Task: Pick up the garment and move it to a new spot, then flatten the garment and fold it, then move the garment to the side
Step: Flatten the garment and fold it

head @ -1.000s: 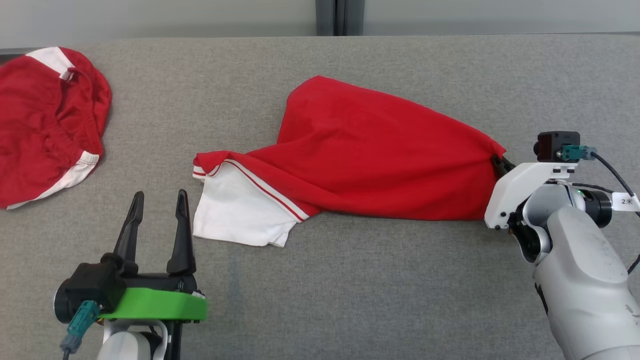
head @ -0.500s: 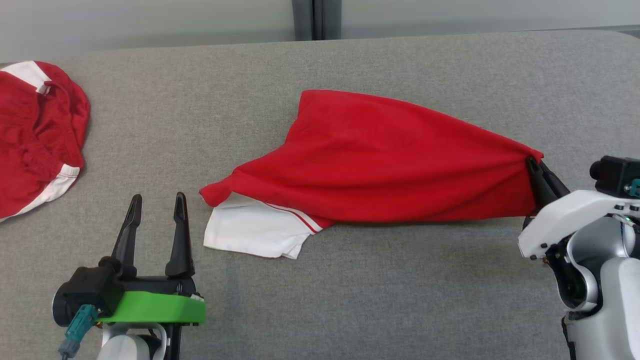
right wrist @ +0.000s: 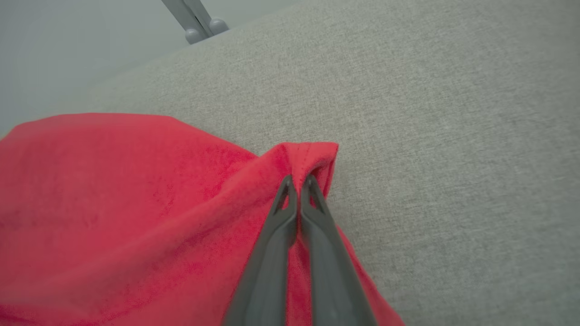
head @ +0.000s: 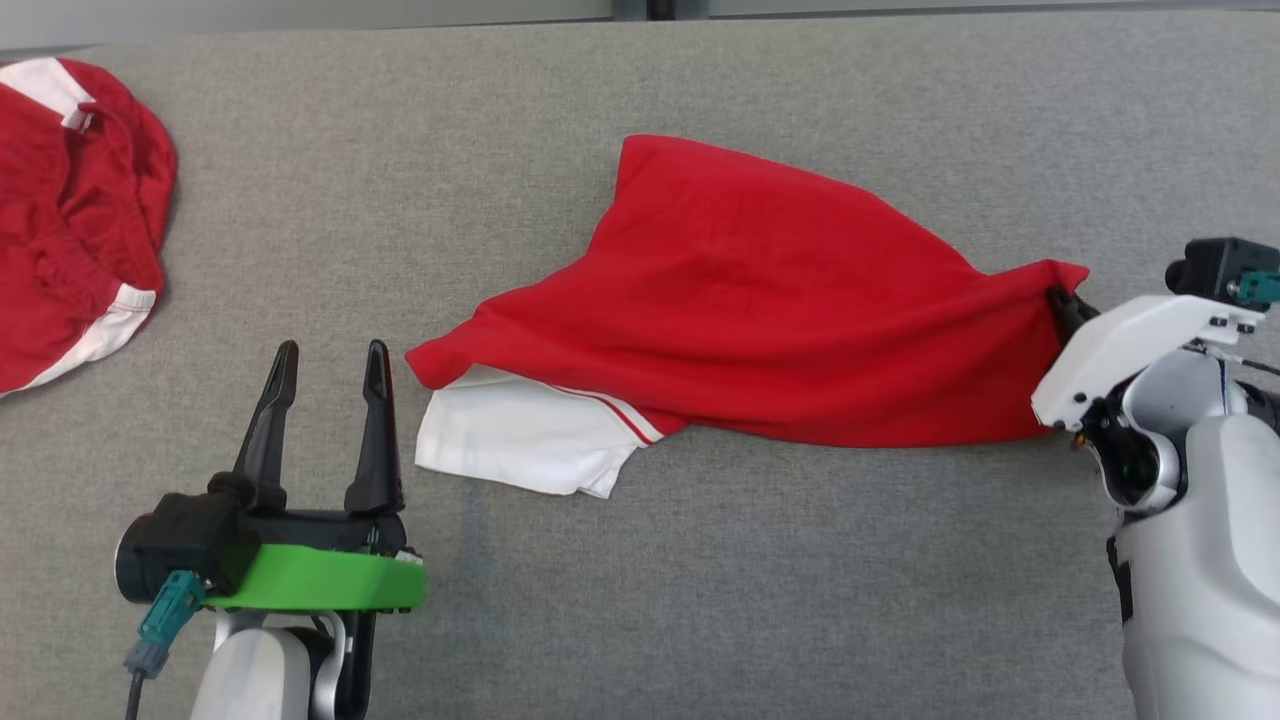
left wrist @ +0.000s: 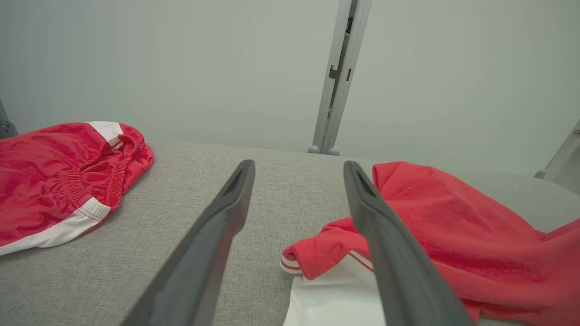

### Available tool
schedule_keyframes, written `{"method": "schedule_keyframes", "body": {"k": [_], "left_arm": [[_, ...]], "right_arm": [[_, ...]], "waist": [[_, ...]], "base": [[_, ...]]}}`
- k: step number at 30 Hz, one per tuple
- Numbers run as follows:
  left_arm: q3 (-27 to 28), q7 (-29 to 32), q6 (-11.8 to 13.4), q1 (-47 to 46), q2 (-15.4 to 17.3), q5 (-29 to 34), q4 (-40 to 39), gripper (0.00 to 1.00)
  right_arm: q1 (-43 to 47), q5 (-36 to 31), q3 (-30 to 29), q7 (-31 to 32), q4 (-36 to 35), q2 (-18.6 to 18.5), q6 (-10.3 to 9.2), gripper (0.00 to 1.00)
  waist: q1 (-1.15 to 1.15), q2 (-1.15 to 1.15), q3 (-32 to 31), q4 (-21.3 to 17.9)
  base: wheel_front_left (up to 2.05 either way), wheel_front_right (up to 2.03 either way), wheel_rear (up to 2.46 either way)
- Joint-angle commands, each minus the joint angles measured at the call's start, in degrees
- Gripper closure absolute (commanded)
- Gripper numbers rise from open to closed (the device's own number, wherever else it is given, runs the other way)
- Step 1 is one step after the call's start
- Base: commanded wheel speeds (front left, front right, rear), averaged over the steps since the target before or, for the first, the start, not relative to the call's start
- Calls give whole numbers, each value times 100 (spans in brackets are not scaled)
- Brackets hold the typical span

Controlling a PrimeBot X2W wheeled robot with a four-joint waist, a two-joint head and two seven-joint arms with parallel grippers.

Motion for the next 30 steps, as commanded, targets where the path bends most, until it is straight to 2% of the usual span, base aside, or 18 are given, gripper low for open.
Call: {"method": "schedule_keyframes", "body": {"k": [1,8,13,14,15,20,23,30], "left_arm": [[-7,0,-15,-124,6,-41,-1,0],[-90,0,-27,-315,6,-97,-26,0],[-113,0,-31,-371,6,-110,-46,0],[-112,0,-31,-385,6,-100,-47,0],[-113,0,-32,-398,6,-103,-44,0],[-89,0,-21,-354,6,-109,2,0],[-47,0,-14,-247,6,-64,24,0],[147,0,-14,26,7,-7,87,0]], "right_arm": [[-270,-108,-52,-92,268,-15,-2,100],[-1343,-380,-571,-572,1605,-74,-2,100],[-1845,-620,-707,-879,2214,-107,-2,100],[-1926,-658,-697,-969,2303,-118,-2,53],[-1972,-688,-682,-1034,2378,-140,-2,0],[-2012,-704,-432,-1413,2596,-269,-2,0],[-1807,-642,-209,-1642,2490,-366,-2,0],[-881,-513,522,-2407,1508,-646,-2,0]], "waist": [[0,0,220,197],[0,0,541,462],[0,0,640,560],[0,0,651,567],[0,0,653,570],[0,0,520,519],[0,0,364,415],[0,0,-86,58]], "base": [[0,0,0],[0,0,0],[0,0,0],[0,0,0],[0,0,0],[0,0,0],[0,0,0],[0,0,0]]}}
